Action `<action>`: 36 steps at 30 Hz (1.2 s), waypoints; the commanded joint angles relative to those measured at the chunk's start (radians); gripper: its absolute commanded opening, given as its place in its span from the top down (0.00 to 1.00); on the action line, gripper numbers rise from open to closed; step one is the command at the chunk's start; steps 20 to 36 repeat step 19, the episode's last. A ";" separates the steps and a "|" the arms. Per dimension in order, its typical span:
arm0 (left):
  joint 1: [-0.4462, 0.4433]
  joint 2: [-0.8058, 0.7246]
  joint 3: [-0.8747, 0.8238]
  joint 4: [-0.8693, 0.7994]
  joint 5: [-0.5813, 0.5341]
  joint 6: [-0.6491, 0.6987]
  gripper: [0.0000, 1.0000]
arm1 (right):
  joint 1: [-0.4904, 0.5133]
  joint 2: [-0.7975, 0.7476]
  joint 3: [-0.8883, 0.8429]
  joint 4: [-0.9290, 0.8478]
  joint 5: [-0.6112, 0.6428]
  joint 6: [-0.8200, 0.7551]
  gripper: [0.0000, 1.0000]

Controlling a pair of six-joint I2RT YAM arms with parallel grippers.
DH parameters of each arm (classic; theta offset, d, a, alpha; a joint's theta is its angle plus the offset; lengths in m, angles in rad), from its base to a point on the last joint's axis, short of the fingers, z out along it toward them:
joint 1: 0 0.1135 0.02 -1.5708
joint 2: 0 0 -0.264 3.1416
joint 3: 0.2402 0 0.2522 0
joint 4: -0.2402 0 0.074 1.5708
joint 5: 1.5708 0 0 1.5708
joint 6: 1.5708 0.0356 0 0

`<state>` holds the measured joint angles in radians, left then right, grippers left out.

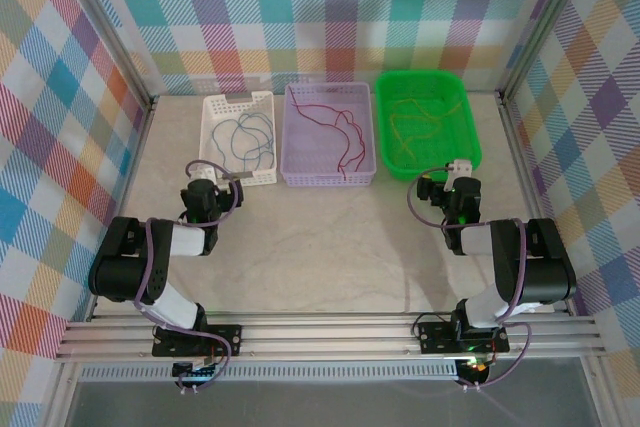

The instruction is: Untangle the cables

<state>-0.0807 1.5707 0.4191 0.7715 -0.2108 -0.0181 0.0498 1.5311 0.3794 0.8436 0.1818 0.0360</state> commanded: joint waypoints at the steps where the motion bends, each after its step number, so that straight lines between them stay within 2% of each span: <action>1: -0.005 -0.010 -0.018 0.066 -0.014 0.017 0.00 | 0.004 0.003 0.004 0.042 -0.002 -0.006 0.00; 36: -0.005 -0.011 -0.017 0.063 -0.013 0.017 0.00 | -0.004 0.003 0.007 0.034 -0.017 -0.004 0.00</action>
